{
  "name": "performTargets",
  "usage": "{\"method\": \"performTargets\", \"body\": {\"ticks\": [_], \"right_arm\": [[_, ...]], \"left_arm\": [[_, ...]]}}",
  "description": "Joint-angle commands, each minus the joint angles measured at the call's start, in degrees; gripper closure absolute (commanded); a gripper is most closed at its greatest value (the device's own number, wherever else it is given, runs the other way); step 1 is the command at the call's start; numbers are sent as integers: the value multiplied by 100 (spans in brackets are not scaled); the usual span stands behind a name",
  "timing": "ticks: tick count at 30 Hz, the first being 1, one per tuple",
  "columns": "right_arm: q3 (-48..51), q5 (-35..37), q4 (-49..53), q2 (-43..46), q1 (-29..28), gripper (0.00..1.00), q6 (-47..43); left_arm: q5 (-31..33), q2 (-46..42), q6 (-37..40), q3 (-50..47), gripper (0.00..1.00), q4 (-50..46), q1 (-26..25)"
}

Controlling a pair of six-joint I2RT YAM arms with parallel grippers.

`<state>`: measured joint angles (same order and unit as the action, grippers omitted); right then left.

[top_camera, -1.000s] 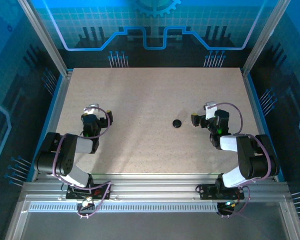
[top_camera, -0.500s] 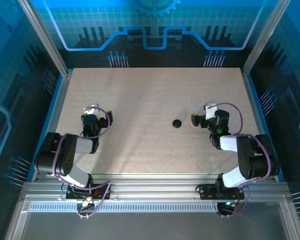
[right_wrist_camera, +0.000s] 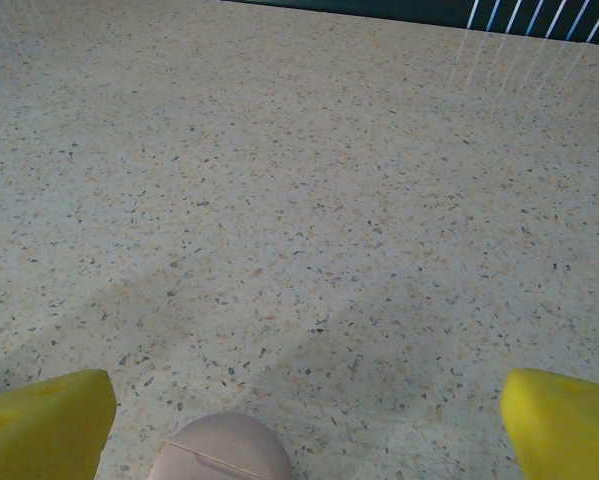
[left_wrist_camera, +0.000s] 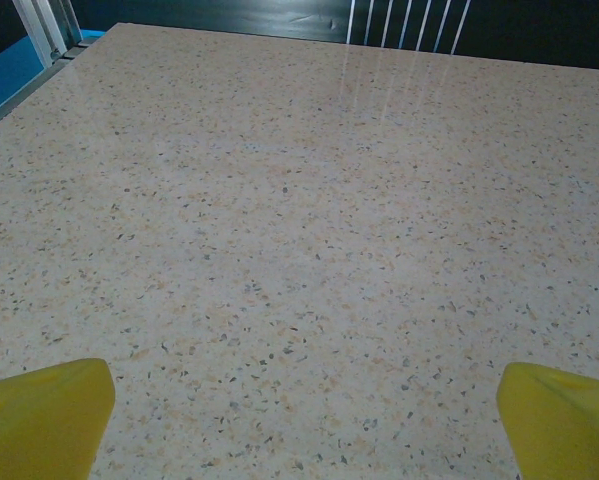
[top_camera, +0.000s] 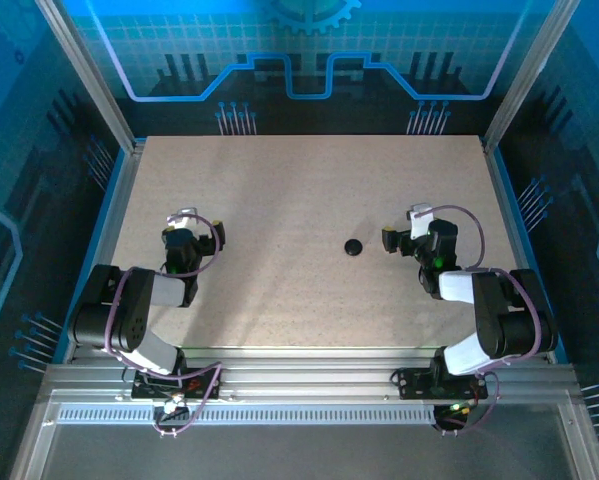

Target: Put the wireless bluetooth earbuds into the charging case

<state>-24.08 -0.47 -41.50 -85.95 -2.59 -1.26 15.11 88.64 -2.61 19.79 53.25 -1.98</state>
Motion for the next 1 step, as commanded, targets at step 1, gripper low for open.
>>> {"method": "performTargets", "body": {"ticks": [1], "right_arm": [[-94, -66, -113, -26, 35, 0, 50]], "left_arm": [[-111, 22, 92, 104, 1, 183, 48]]}}
